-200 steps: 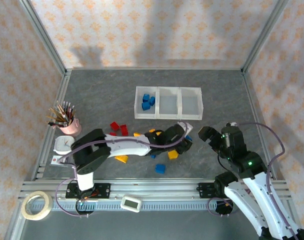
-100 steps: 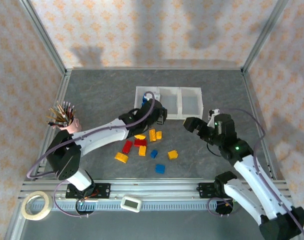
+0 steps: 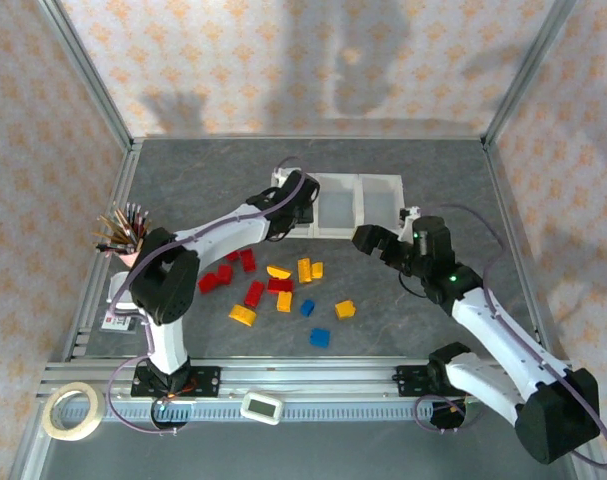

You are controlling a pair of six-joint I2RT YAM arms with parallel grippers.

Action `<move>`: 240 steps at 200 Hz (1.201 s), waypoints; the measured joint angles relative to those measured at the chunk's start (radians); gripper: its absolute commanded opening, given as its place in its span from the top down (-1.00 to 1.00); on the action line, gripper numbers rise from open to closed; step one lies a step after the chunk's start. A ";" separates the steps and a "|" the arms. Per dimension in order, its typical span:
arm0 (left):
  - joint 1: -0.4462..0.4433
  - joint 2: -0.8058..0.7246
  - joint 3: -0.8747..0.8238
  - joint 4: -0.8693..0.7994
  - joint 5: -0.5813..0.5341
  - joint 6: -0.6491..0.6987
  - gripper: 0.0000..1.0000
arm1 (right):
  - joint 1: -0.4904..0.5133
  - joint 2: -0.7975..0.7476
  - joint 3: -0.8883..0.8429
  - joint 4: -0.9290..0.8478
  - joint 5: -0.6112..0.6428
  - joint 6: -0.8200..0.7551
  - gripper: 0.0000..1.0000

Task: Sort the legos into containers by color
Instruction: Place the lego in the container, then pick up the lego from the middle-left of the table.

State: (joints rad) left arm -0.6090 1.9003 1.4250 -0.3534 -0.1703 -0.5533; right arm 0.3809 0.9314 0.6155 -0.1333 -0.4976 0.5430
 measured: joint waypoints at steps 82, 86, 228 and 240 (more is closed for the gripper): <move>0.013 0.104 0.112 -0.090 -0.038 0.012 -0.21 | 0.003 0.007 -0.001 0.012 0.000 -0.006 -0.99; 0.013 0.104 0.116 -0.092 -0.040 0.012 -0.21 | 0.003 0.007 -0.001 0.012 0.000 -0.006 -0.99; -0.073 -0.322 -0.215 -0.074 -0.002 -0.058 -0.19 | 0.095 0.077 0.000 -0.008 -0.001 -0.074 -0.99; -0.116 -0.344 -0.254 -0.074 0.004 -0.083 -0.20 | 0.110 0.082 0.000 -0.024 0.001 -0.087 -0.99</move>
State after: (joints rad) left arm -0.7254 1.5558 1.1706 -0.4274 -0.1665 -0.6361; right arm 0.4911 1.0134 0.6151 -0.1574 -0.4969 0.4557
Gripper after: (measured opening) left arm 0.598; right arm 0.997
